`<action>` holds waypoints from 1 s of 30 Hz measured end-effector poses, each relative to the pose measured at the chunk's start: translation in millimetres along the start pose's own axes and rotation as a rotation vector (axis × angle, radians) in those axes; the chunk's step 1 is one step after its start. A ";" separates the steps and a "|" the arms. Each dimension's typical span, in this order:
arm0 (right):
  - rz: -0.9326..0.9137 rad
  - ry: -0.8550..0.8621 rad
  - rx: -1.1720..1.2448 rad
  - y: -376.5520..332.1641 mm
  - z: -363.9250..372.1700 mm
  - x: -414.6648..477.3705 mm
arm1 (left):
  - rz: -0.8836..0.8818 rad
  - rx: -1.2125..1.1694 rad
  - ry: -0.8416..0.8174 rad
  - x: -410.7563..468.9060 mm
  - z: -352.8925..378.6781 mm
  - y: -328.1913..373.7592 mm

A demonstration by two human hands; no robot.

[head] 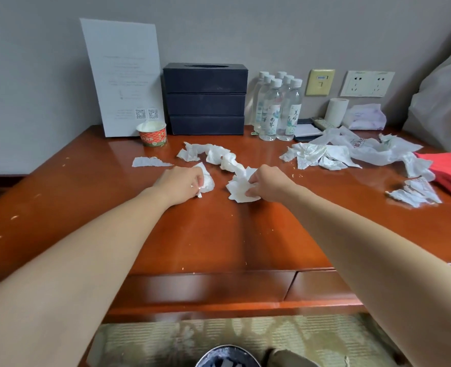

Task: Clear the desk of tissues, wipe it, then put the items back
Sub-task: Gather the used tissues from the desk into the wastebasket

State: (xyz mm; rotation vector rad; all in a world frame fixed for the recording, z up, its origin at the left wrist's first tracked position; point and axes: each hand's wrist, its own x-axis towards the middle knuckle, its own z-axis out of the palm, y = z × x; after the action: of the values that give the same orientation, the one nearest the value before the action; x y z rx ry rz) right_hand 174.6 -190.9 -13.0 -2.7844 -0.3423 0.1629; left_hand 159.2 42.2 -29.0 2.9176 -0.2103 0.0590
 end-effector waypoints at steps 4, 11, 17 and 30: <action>0.007 0.053 0.012 0.0 8.7 -30.7 | -0.036 -0.053 -0.085 -33.3 -6.3 0.5; 0.054 0.062 0.010 8.7 5.8 -65.8 | -0.020 -0.023 -0.080 -71.7 -12.3 -8.6; 0.101 0.293 0.080 13.7 0.5 -83.4 | -0.003 -0.011 -0.054 -85.6 -20.7 -3.3; 0.094 0.186 0.034 40.7 -15.7 -74.7 | -0.007 -0.154 0.302 -20.0 -26.9 14.6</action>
State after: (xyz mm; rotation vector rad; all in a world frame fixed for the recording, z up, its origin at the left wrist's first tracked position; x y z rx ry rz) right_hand 113.7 -252.0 -6.5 -2.7558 -0.1609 -0.0676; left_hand 136.6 36.8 -0.7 2.7116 -0.1464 0.4570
